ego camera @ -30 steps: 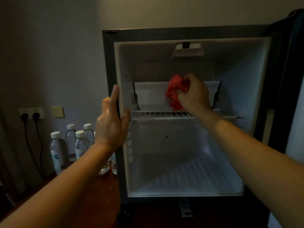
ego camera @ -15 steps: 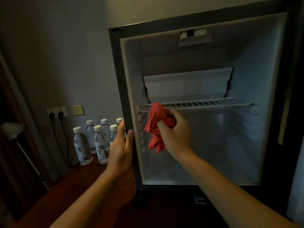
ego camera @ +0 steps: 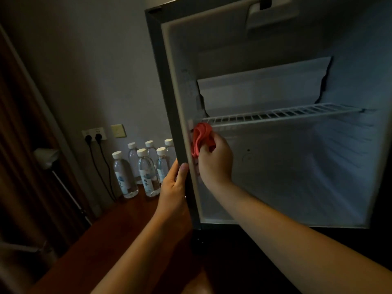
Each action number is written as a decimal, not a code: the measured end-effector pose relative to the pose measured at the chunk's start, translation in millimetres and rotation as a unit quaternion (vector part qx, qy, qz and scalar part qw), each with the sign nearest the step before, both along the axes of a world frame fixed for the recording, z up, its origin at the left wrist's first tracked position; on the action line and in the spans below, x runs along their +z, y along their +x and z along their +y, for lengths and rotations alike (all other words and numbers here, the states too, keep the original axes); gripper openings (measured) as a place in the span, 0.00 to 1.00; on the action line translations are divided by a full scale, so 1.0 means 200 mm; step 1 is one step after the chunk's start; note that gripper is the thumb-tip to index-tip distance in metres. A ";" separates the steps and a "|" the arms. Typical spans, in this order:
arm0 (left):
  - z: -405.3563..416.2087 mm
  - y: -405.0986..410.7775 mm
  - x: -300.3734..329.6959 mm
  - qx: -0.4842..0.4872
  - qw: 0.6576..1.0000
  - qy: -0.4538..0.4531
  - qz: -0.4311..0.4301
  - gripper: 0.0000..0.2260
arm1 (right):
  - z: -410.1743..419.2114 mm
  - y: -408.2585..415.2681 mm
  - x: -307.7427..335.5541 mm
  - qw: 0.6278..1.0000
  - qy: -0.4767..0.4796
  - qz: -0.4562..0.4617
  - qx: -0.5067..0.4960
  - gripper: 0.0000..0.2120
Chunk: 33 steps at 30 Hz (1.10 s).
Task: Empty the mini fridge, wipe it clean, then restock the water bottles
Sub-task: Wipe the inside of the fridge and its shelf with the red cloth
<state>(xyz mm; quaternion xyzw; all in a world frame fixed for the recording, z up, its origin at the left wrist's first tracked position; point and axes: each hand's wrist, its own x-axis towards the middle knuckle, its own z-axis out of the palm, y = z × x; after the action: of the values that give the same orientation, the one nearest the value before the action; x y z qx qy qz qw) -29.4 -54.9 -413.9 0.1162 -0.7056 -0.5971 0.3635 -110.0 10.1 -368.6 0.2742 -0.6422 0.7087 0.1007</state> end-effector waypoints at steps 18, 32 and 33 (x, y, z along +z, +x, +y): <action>-0.08 -0.02 -0.04 0.001 0.999 -0.051 0.002 0.18 | -0.05 -0.02 -0.09 0.995 0.019 -0.005 0.093 0.16; -0.08 -0.03 -0.07 0.026 0.999 -0.041 -0.007 0.19 | -0.14 -0.23 -0.02 0.992 0.059 -0.076 0.075 0.18; -0.08 -0.03 -0.07 0.032 0.999 -0.040 -0.006 0.19 | -0.15 -0.25 -0.01 0.991 0.068 -0.084 0.074 0.18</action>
<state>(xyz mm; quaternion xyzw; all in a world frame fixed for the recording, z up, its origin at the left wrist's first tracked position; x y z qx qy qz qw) -35.3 -71.0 -427.5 0.1275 -0.7271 -0.5555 0.3826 -160.5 -19.9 -369.7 0.2663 -0.6730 0.6896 -0.0253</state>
